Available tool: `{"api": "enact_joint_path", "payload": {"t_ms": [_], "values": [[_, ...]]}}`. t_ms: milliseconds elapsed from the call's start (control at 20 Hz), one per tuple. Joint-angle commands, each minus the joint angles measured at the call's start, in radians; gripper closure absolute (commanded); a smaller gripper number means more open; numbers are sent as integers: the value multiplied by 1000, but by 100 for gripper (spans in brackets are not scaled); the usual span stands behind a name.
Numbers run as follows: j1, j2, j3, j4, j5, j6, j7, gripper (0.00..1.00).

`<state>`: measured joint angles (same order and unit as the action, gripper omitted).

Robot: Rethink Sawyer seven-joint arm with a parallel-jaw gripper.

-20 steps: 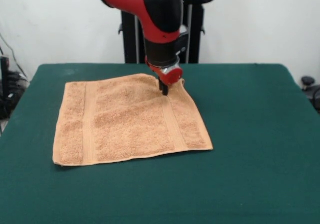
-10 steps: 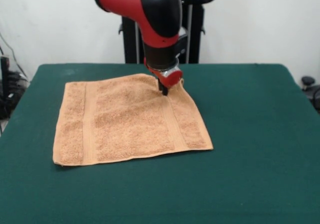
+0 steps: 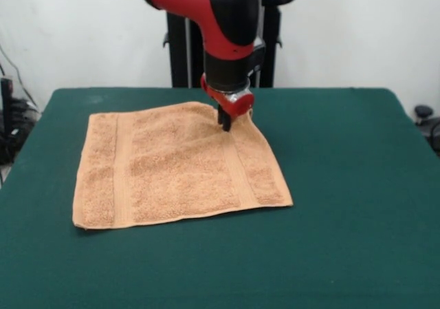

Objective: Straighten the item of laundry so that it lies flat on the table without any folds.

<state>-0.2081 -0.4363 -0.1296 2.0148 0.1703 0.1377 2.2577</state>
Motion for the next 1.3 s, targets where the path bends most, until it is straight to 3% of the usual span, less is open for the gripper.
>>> {"api": "enact_joint_path", "payload": {"t_ms": [50, 200, 500, 1100, 1200, 1300], "values": [[-26, 73, 10, 235, -60, -452, 354, 100], [-56, 126, 39, 261, -84, -525, 342, 100], [-90, 277, 85, 206, -86, -657, 348, 100], [-100, 380, 98, 138, -58, -770, 326, 100], [-143, 437, 126, 81, -126, -793, 310, 100], [-221, 512, 177, -10, -263, -811, 298, 100]]}}
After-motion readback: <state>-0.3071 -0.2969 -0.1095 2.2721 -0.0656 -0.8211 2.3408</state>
